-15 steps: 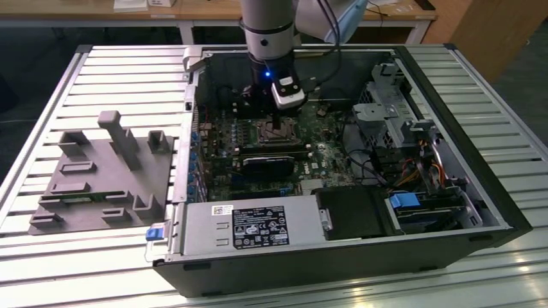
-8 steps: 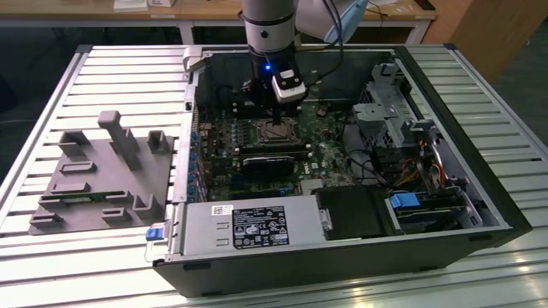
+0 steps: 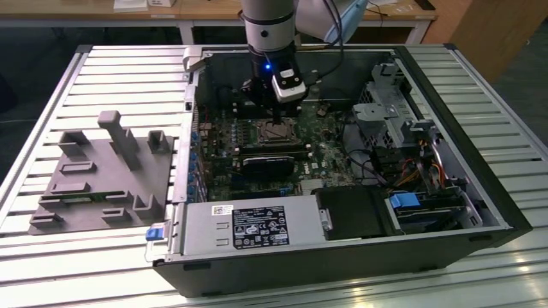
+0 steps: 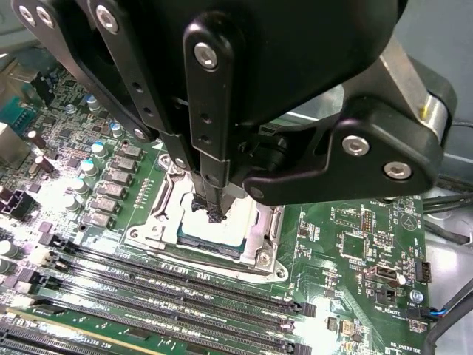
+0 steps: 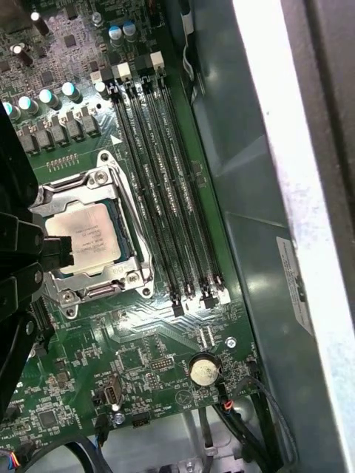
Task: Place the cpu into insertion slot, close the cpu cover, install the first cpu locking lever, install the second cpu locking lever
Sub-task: 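Install the second cpu locking lever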
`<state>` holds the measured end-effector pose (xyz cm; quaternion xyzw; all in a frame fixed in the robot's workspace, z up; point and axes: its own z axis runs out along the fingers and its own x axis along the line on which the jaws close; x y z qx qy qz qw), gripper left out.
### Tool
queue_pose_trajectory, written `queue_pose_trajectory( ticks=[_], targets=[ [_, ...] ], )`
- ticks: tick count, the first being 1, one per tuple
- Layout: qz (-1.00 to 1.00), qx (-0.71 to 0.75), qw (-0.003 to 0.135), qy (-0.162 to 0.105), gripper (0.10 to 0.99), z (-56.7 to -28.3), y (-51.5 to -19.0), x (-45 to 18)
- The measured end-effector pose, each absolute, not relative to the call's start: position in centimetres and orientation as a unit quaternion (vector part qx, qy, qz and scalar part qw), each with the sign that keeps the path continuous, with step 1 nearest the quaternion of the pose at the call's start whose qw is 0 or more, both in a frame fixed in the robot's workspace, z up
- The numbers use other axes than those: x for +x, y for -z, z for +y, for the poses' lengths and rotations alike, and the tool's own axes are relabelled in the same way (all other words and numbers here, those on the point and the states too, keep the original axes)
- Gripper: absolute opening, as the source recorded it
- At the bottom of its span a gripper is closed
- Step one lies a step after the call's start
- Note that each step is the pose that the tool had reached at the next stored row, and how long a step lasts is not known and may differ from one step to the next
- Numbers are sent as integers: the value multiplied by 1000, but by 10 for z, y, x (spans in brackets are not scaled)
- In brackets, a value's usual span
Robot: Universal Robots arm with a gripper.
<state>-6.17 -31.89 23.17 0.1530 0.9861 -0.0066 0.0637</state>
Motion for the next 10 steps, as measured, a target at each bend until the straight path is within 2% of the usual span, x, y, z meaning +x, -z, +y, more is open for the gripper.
queue_pose_trajectory(
  ticks=[10],
  targets=[
    [986, 153, 64, 6, 102, -328, -232, -62]
  ],
)
